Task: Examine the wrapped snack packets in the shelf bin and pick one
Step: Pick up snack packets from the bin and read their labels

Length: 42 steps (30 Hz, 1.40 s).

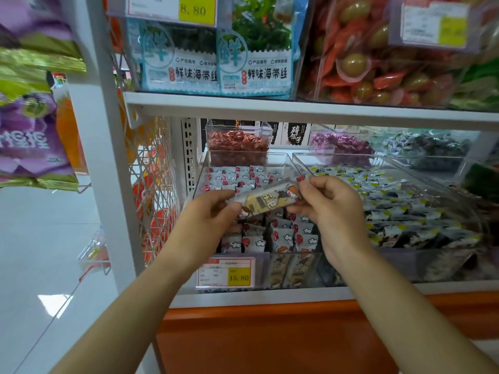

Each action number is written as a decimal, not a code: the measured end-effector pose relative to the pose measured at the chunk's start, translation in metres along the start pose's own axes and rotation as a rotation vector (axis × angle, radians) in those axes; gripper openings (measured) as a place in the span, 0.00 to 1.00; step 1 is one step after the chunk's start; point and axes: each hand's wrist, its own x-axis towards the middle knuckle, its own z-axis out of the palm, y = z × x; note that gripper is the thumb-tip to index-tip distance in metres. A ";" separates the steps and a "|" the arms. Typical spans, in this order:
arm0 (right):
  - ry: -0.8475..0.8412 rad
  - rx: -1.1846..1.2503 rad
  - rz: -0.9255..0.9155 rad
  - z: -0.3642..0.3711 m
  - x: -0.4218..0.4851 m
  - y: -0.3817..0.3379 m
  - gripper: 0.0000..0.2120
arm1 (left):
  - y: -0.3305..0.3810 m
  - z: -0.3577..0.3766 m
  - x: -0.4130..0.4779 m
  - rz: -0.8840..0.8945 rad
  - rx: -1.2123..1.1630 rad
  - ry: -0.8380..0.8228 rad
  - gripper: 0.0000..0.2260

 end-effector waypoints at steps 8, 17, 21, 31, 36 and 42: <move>-0.103 0.254 0.289 -0.010 -0.006 -0.003 0.04 | 0.001 -0.006 0.000 -0.067 -0.284 0.053 0.08; -0.143 0.537 0.466 -0.015 0.001 -0.004 0.10 | 0.002 -0.004 0.001 -0.167 -0.689 -0.001 0.03; -0.204 0.569 0.441 -0.018 0.003 -0.005 0.12 | 0.002 -0.008 0.001 -0.174 -0.741 -0.020 0.09; -0.151 0.099 0.077 -0.016 -0.001 0.000 0.10 | 0.002 -0.014 -0.001 -0.160 -0.654 -0.169 0.06; -0.211 -0.012 -0.026 -0.014 -0.005 -0.001 0.07 | -0.002 -0.006 -0.003 -0.092 -0.457 -0.071 0.15; -0.184 -0.060 -0.035 -0.015 -0.005 0.001 0.05 | 0.000 -0.009 -0.004 -0.072 -0.411 -0.112 0.17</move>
